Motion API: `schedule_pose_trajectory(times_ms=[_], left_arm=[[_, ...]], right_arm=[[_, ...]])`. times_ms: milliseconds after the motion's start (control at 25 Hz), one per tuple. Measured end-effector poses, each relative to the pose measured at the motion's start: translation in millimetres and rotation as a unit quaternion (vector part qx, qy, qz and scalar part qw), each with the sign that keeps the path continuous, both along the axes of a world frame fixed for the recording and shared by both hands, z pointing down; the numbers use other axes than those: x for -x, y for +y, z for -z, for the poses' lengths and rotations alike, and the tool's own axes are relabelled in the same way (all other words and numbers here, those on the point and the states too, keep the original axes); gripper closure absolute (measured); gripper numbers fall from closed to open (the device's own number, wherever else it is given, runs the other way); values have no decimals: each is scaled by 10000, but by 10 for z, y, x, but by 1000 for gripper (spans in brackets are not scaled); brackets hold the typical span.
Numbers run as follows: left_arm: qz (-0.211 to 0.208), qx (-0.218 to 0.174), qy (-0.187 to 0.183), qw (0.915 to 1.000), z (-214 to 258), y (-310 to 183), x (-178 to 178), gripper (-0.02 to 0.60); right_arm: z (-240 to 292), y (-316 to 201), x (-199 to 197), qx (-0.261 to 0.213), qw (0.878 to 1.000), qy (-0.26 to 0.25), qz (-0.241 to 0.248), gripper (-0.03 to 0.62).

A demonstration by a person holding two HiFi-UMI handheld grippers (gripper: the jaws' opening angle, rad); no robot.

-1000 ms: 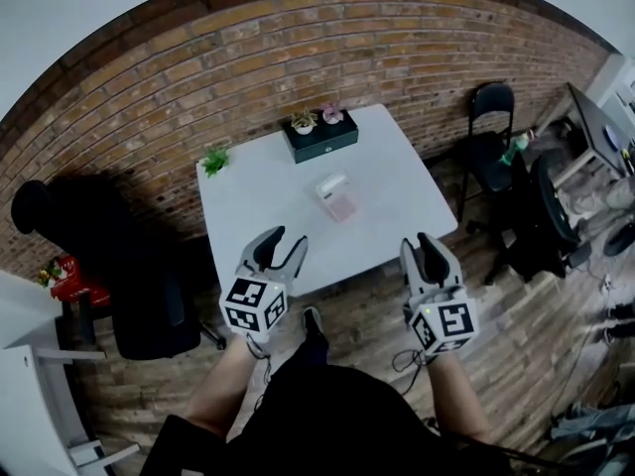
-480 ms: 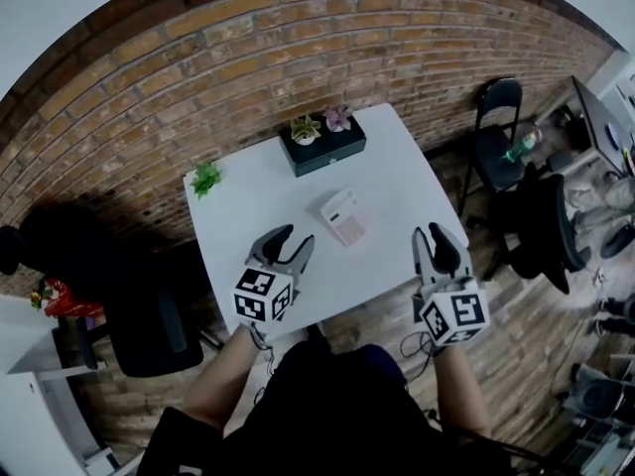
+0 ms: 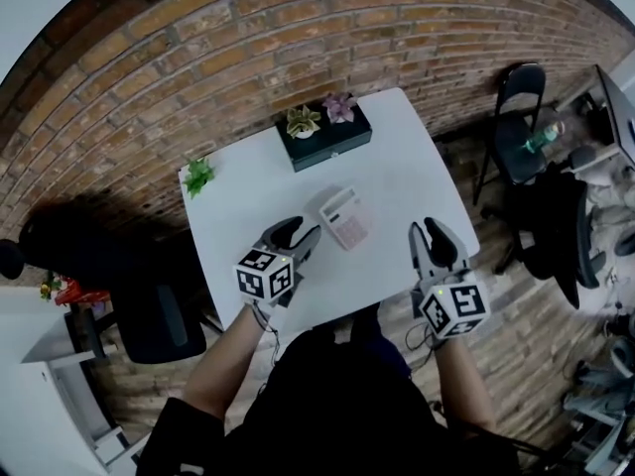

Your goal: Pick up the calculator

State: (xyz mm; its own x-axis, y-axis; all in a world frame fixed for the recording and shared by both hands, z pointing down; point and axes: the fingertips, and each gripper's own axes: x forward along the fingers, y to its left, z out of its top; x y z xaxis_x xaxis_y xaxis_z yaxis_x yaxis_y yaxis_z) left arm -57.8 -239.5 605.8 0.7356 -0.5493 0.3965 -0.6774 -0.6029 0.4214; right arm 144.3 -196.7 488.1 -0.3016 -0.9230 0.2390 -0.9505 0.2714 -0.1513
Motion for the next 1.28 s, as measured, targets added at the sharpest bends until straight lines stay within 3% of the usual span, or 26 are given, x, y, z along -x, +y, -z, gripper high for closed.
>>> schedule_pose_trajectory(times_ms=[240, 480, 680, 1280], left_arm=[[-90, 496, -184, 9986, -518, -290, -268, 391], [-26, 1055, -366, 9937, -1067, -527, -317, 382], [2, 1593, -75, 9872, -1363, -611, -361, 379], [-21, 2136, 110, 9768, -1624, -657, -580, 380]], right_arm=[[-160, -363, -263, 122, 9997, -120, 183, 490], [-397, -556, -450, 339, 9990, -236, 142, 493], [-523, -666, -474, 471, 9985, -229, 164, 497], [-529, -660, -484, 553, 9980, -265, 141, 513]])
